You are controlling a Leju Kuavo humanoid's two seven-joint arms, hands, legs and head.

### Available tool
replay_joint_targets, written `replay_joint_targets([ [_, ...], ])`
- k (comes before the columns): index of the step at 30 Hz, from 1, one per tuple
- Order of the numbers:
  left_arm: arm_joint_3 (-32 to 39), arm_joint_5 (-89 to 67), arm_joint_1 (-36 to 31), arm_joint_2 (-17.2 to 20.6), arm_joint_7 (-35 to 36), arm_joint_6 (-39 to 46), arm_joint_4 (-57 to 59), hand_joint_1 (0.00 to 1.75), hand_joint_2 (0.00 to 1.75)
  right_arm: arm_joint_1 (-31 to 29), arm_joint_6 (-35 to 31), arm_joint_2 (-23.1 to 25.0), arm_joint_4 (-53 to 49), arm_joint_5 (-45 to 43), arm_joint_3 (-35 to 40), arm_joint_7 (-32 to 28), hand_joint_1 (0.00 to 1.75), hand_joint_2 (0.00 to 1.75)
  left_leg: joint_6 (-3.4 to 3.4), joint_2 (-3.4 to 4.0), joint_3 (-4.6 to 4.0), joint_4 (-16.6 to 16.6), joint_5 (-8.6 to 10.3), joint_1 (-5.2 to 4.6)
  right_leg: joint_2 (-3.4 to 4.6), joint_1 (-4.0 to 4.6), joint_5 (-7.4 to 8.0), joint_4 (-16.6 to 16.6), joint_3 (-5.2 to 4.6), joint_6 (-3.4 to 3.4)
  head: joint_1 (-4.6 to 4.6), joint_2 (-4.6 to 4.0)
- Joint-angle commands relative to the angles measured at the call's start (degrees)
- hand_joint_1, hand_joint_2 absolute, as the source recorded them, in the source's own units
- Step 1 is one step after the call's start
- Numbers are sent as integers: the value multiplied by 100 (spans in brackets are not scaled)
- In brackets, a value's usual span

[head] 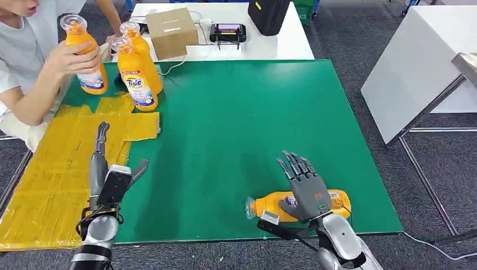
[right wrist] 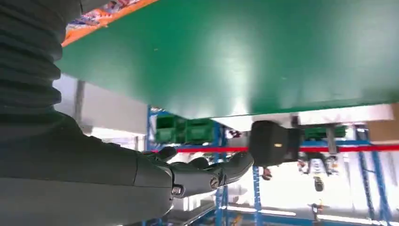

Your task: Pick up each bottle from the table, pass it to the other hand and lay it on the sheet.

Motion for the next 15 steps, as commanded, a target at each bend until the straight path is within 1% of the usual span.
replay_joint_targets([
  [1, -160, 68, -39, -69, 88, -64, -57, 0, 175, -17, 64, 162, 634, 9, -417, 63, 0, 175, -8, -8, 28, -2, -12, 9, 19, 5, -9, -9, 32, -10, 0, 0],
  [2, -152, 83, -36, -71, 90, -63, -54, 0, 175, -5, 61, 134, 641, 9, -450, 59, 0, 175, -7, -8, 19, -3, -7, 6, 14, 4, -6, -7, 23, -8, -2, 0],
  [3, -147, 96, -33, -75, 90, -61, -54, 0, 175, 0, 64, 130, 646, 7, -470, 59, 0, 175, -9, -11, 30, -2, -12, 10, 19, 6, -10, -9, 35, -11, 0, 0],
  [4, -143, 116, -29, -70, 85, -62, -56, 0, 175, 30, 110, 135, 617, -124, -500, -43, 0, 175, -6, -12, 18, -4, -5, 6, 8, 4, -5, -8, 22, -7, -2, 0],
  [5, -138, 138, -29, -69, 82, -64, -48, 0, 175, 47, 197, 128, 580, -323, -479, -199, 0, 175, -9, -13, 27, -2, -10, 10, 15, 7, -9, -10, 32, -10, 0, 0],
  [6, -137, 164, -42, -63, 70, -71, -20, 0, 175, 72, 287, 105, 517, -601, -438, -417, 0, 175, -7, -11, 19, -4, -6, 6, 10, 4, -6, -7, 22, -8, -2, 0],
  [7, -140, 200, -60, -60, 40, -75, 28, 0, 175, 110, 358, 86, 422, -907, -385, -676, 0, 175, -10, -16, 32, 0, -13, 11, 16, 6, -13, -8, 38, -12, 0, 0],
  [9, -156, 234, -102, -66, 0, -82, 105, 0, 175, 146, 314, 71, 274, -1188, -301, -1037, 0, 175, -6, -12, 17, -3, -5, 6, 7, 4, -7, -7, 20, -7, 0, 0],
  [10, -167, 233, -119, -80, 1, -85, 110, 0, 175, 149, 323, 105, 257, -1170, -279, -1006, 0, 175, -10, -18, 34, 0, -14, 11, 14, 6, -15, -7, 38, -12, 0, 0],
  [12, -168, 238, -128, -74, -3, -77, 135, 0, 175, 161, 322, 107, 190, -1167, -276, -977, 0, 175, -6, -10, 17, -3, -6, 5, 10, 3, -6, -5, 17, -7, -2, 0],
  [13, -168, 238, -128, -74, -3, -77, 135, 0, 175, 161, 322, 107, 190, -1167, -276, -977, 0, 175, -9, -14, 32, -1, -13, 8, 17, 4, -14, -5, 33, -11, 0, 0],
  [15, -168, 238, -128, -74, -3, -77, 135, 0, 175, 161, 322, 107, 190, -1167, -276, -977, 0, 175, -6, -8, 18, -1, -8, 4, 14, 2, -8, -3, 18, -7, -2, 0],
])
